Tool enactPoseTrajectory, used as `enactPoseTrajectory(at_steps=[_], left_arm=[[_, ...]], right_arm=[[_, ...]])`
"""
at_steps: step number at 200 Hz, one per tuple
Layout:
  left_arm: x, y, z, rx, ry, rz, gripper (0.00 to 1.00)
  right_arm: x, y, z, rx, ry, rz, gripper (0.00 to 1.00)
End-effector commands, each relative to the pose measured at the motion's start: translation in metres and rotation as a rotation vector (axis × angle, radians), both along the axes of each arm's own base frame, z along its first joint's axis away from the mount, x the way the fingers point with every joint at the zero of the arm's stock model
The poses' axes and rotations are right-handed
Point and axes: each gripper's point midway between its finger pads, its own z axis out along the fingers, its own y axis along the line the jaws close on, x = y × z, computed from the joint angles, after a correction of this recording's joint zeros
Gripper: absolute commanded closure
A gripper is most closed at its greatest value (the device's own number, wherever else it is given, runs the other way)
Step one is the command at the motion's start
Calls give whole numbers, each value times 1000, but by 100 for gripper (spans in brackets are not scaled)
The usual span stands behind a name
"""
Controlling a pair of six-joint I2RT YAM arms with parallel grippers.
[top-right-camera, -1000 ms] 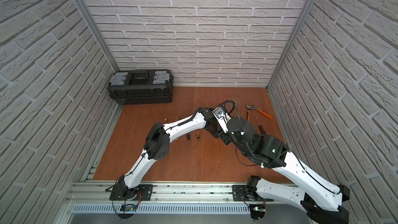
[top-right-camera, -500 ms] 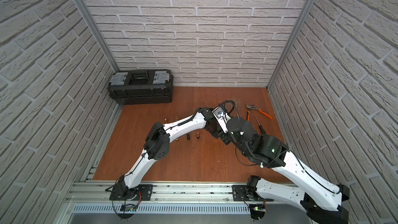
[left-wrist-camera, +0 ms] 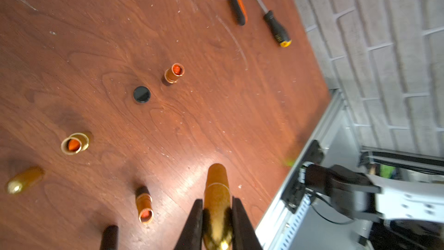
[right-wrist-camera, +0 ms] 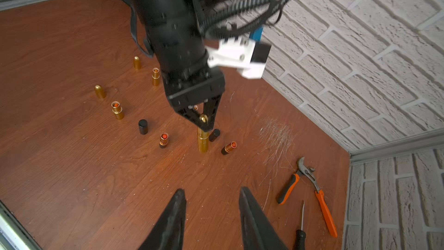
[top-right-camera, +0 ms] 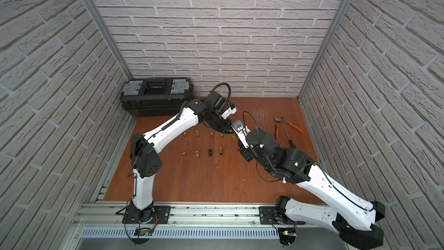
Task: Open the lipstick cap
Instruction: Open the cover of the lipstick.
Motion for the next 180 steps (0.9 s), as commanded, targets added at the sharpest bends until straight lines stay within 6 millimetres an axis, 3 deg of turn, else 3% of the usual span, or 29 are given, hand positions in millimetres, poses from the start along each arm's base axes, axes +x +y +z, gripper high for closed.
enactPoseTrajectory(at_steps=[1, 62, 142, 163, 180], left_arm=[[-34, 11, 28, -132, 163, -39, 94], [-57, 60, 77, -292, 218, -18, 94], [-78, 85, 91, -325, 201, 14, 94], [-81, 88, 90, -311, 202, 12, 94], [-80, 92, 88, -302, 201, 23, 95]], right_arm=[[0, 20, -5, 39, 26, 60, 61], [11, 60, -11, 10, 66, 178, 60], [21, 95, -16, 19, 103, 257, 63], [23, 99, -13, 24, 96, 261, 70], [24, 100, -10, 25, 93, 262, 85]])
